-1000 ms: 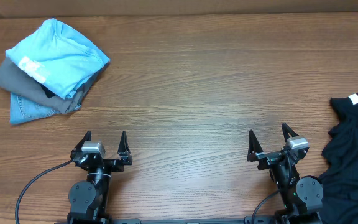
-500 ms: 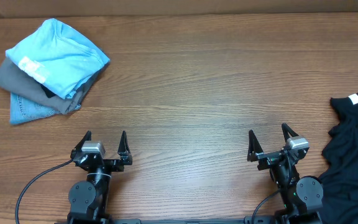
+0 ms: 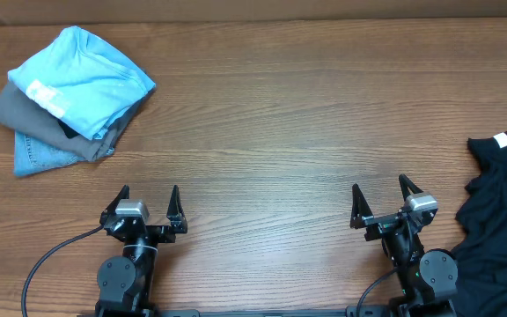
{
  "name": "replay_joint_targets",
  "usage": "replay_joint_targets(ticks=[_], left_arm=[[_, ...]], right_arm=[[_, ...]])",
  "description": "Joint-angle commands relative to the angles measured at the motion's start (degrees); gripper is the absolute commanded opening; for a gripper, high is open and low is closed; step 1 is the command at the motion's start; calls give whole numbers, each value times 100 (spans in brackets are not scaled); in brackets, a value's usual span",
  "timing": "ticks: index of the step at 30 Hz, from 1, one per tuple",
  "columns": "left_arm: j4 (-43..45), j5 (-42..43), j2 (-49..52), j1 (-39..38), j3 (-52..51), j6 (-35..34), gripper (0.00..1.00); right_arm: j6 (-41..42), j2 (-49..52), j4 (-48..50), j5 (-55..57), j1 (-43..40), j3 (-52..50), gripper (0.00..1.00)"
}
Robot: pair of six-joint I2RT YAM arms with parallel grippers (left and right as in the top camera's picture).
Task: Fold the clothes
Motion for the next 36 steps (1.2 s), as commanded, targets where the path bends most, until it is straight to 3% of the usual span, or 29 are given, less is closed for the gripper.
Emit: replay_joint_targets(ticks=[1, 16, 23, 31, 36], left_arm=[[15, 46, -61, 31, -17, -79, 100], [17, 46, -61, 33, -17, -79, 100], [175, -317, -61, 35, -17, 50, 100], [662, 129, -61, 31, 4, 35, 100], [1086, 503, -52, 31, 396, 647, 100]], right_arm=[[0, -61, 55, -31, -20, -57, 100], [31, -61, 55, -94, -20, -59, 100], [826, -61, 68, -629, -20, 111, 100], [925, 101, -804, -841, -20, 1108, 100], [903, 914, -1366, -693, -22, 2017, 100]])
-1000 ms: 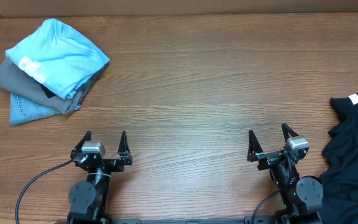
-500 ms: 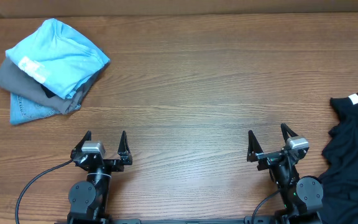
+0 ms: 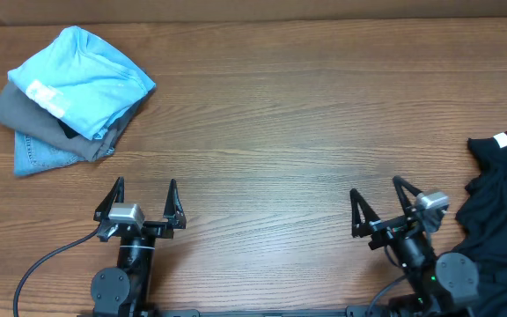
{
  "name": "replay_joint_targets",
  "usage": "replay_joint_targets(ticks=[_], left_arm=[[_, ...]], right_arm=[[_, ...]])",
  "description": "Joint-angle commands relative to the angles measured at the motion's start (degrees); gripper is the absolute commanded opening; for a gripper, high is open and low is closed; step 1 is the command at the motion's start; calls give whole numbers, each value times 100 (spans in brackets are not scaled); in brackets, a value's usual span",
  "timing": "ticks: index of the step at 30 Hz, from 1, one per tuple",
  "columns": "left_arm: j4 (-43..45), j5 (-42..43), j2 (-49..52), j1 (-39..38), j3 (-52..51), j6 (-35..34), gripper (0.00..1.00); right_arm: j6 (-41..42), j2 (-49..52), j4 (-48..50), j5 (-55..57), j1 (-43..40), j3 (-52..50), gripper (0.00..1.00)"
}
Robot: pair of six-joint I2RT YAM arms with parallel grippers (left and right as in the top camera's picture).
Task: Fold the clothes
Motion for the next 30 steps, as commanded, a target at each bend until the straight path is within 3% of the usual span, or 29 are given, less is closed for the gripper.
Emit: replay_joint_targets(ticks=[1, 9, 18, 27, 30], left_arm=[[-48, 286, -35, 31, 457, 560, 100], [-1237, 286, 990, 31, 2048, 745, 100], [-3289, 553, 3781, 31, 4607, 745, 100], [-4953, 890, 6227, 31, 6937, 697, 100], [-5195, 1014, 6640, 31, 7285, 684, 100]], right_arm=[[35, 673, -164, 90, -22, 658, 100], [35, 3161, -1211, 87, -22, 2465, 100], [26, 5700, -2964, -22, -22, 4894, 100], [66, 6540, -3519, -446, -26, 5407, 100], [704, 6625, -3585, 50, -164, 5407, 100]])
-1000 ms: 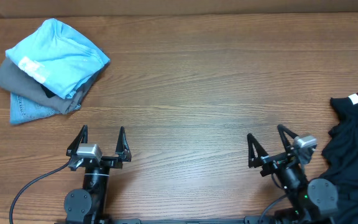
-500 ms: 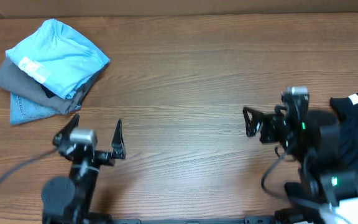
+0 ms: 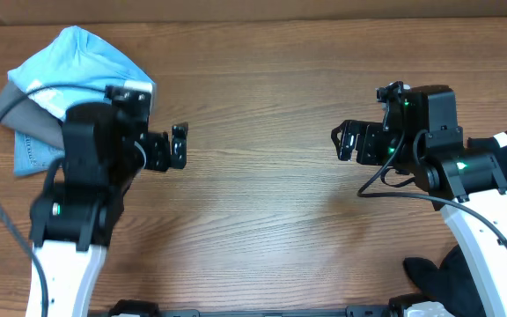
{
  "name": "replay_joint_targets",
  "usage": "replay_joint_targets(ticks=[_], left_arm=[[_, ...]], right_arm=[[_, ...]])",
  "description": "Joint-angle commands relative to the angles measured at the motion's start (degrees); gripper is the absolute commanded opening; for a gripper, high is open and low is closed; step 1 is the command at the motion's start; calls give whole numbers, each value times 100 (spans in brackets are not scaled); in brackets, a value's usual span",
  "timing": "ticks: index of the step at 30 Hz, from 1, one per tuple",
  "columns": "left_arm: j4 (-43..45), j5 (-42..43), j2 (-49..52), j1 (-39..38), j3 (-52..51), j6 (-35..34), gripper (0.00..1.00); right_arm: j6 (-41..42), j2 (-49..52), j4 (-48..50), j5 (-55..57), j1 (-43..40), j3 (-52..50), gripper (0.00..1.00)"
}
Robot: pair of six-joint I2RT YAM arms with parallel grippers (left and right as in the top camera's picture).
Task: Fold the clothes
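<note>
A crumpled black garment with a white tag lies at the right table edge; part of it shows lower down behind the right arm. A folded pile sits at the far left, with a light blue shirt on top of a grey piece and a denim piece. The left arm hides part of the pile. My left gripper hangs open beside the pile, holding nothing. My right gripper hangs open left of the black garment, pointing toward the table's middle, also holding nothing.
The wooden table stretches bare between the two grippers. Both arms stand raised over the table, the left one above the folded pile, the right one above the black garment's left edge.
Both arms have risen from their low rest at the front edge and now reach out over the table. Both grippers remain open and hold nothing. The clothes have not moved.
At first both arms rested at the front edge with fingers spread. A second later they had shifted slightly in place. Now both are lifted and stretched over the table. The pile and the black garment lie where they were.
</note>
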Motion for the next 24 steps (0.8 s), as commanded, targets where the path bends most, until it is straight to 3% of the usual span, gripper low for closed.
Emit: replay_joint_targets(ticks=[1, 5, 10, 14, 24], left_arm=[[-116, 216, 343, 31, 411, 50, 100], [-83, 715, 468, 31, 411, -186, 100], [-90, 693, 732, 28, 413, -190, 100], [-278, 710, 896, 26, 413, -190, 100], [-181, 732, 914, 31, 413, -190, 100]], right_arm=[[750, 74, -42, 531, -243, 170, 100], [1416, 271, 9, 1082, -1040, 173, 100], [1921, 804, 337, 1121, -2424, 173, 100], [2485, 1600, 728, 1412, -3425, 173, 94], [2511, 3049, 898, 1495, -4387, 173, 77]])
